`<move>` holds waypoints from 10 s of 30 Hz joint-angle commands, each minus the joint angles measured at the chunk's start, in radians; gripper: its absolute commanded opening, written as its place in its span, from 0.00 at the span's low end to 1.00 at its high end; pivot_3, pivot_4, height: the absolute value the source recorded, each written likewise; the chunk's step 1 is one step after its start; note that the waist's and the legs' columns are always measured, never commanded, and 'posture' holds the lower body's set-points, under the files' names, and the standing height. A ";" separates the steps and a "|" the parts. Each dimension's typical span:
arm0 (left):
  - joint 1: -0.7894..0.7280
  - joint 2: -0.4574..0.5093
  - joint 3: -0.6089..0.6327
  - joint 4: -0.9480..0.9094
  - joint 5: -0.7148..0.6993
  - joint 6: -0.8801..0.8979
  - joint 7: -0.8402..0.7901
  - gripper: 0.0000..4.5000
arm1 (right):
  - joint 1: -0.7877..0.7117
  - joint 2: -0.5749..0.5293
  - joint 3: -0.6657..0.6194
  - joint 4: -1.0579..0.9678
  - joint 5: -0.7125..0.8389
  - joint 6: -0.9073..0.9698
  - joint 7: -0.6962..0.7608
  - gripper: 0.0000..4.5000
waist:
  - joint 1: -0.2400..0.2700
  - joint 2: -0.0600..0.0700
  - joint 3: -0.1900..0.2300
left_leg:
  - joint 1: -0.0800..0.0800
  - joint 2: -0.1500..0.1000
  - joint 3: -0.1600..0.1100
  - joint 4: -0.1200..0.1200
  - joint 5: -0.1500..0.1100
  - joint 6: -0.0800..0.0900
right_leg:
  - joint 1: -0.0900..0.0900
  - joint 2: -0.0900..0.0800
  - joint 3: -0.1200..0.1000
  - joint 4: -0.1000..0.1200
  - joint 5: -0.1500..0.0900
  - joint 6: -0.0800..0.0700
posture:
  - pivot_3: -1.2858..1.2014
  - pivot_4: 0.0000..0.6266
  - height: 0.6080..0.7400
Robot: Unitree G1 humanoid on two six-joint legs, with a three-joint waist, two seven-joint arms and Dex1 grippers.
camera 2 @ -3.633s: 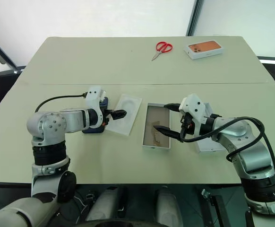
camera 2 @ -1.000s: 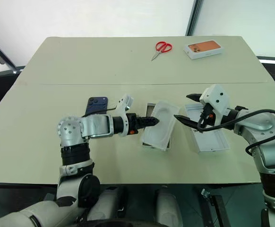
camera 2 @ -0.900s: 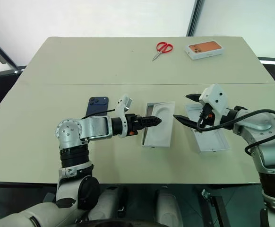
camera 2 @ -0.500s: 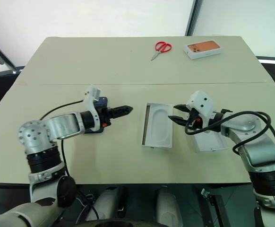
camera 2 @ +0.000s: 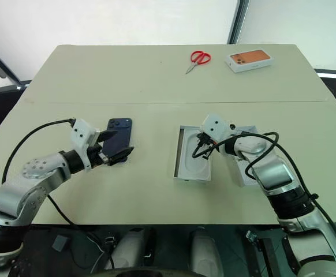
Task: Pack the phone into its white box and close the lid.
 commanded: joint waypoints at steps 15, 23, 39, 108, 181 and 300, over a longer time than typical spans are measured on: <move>0.104 -0.052 0.079 -0.034 -0.009 -0.100 -0.107 1.00 | -0.066 0.159 0.049 0.021 -0.061 -0.001 0.001 0.01 | -0.023 0.000 0.000 | 0.000 0.001 -0.001 0.000 -0.003 0.004 | 0.000 0.001 -0.001 0.001 0.000 0.000 | 0.52 0.24 0.68; 0.064 -0.107 0.153 0.000 -0.039 0.002 0.031 1.00 | -0.034 0.045 -0.006 -0.094 -0.050 -0.078 0.075 0.01 | -0.021 0.000 0.000 | 0.000 0.001 -0.001 0.000 -0.003 0.005 | 0.000 0.001 -0.001 0.001 0.000 0.000 | 0.52 0.24 0.68; -0.199 -0.168 0.435 0.223 -0.209 0.746 0.395 1.00 | -0.178 0.380 0.207 -0.029 -0.093 0.016 -0.018 0.01 | -0.023 0.000 0.000 | 0.001 0.000 -0.003 0.000 0.001 -0.002 | -0.001 0.002 -0.001 0.004 0.000 0.001 | 0.52 0.24 0.68; -0.448 -0.512 0.792 0.297 -0.598 1.084 0.556 0.00 | -0.123 0.249 0.043 -0.287 -0.081 0.066 0.140 0.00 | -0.014 -0.003 -0.004 | -0.001 0.000 -0.003 -0.001 0.002 -0.005 | -0.003 0.001 -0.001 0.003 0.000 0.001 | 0.52 0.24 0.68; 0.094 0.044 0.080 -0.023 -0.016 -0.100 -0.184 0.99 | -0.157 0.175 0.251 -0.391 -0.005 0.543 -0.053 0.00 | -0.023 -0.003 -0.001 | -0.001 -0.001 -0.003 -0.004 -0.002 0.003 | -0.002 -0.005 -0.001 -0.001 0.000 -0.001 | 0.52 0.24 0.68; -0.172 -0.135 -0.148 0.153 0.150 -0.232 -0.454 0.23 | -0.016 -0.110 -0.345 -0.325 0.399 1.060 -0.187 0.01 | -0.022 -0.002 -0.002 | -0.001 0.000 -0.002 0.001 -0.004 0.007 | 0.001 0.000 -0.002 0.001 0.000 0.000 | 0.52 0.24 0.68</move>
